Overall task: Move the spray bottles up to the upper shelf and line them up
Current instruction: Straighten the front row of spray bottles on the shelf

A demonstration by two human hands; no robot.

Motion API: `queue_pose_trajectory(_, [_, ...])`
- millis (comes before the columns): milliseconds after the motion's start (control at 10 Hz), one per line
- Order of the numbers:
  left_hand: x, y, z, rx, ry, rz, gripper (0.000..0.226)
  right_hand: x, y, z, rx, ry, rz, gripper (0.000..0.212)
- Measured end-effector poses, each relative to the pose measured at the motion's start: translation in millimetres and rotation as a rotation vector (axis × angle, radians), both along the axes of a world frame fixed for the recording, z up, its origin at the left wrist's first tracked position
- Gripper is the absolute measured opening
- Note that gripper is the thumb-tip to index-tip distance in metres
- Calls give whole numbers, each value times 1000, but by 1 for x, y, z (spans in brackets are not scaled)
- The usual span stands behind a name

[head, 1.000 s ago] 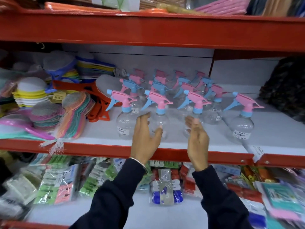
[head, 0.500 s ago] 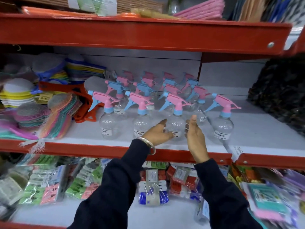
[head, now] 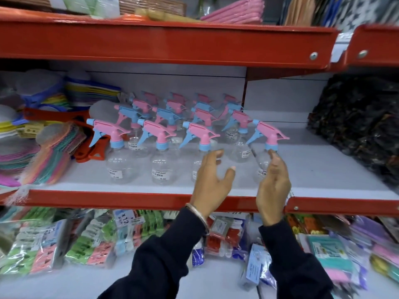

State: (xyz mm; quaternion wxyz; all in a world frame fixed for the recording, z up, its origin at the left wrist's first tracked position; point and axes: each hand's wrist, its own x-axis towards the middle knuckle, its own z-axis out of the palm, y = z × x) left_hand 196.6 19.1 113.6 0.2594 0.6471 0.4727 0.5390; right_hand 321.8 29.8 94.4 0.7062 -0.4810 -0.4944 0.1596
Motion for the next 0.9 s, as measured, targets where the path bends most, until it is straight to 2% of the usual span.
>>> queue_pose_trajectory(100, [30, 21, -1, -167, 90, -192, 54, 23, 11, 0, -123, -58, -88, 78])
queue_pose_trajectory(200, [53, 43, 0, -327, 121, -306, 65, 36, 16, 4, -298, -83, -30, 92])
queue_pose_trajectory(300, [63, 53, 3, -394, 98, -378, 66, 45, 15, 9, -341, -79, 45, 77])
queue_pose_trajectory(400, [59, 53, -4, -352, 108, -331, 62, 50, 18, 10, -354, -54, 126, 77])
queue_pose_trajectory(500, [44, 46, -13, -324, 117, -294, 61, 47, 20, 9, -393, -30, 226, 95])
queue_pose_trajectory(700, [26, 32, -17, -287, 113, -201, 60, 36, 9, 20, -395, -26, 338, 60])
queue_pose_trajectory(800, [23, 29, -17, -291, 116, -196, 60, 35, 9, 21, -381, -33, 347, 58])
queue_pose_trajectory(900, [21, 18, -17, -263, 106, -202, 57, 36, 6, 16, -358, -49, 309, 67])
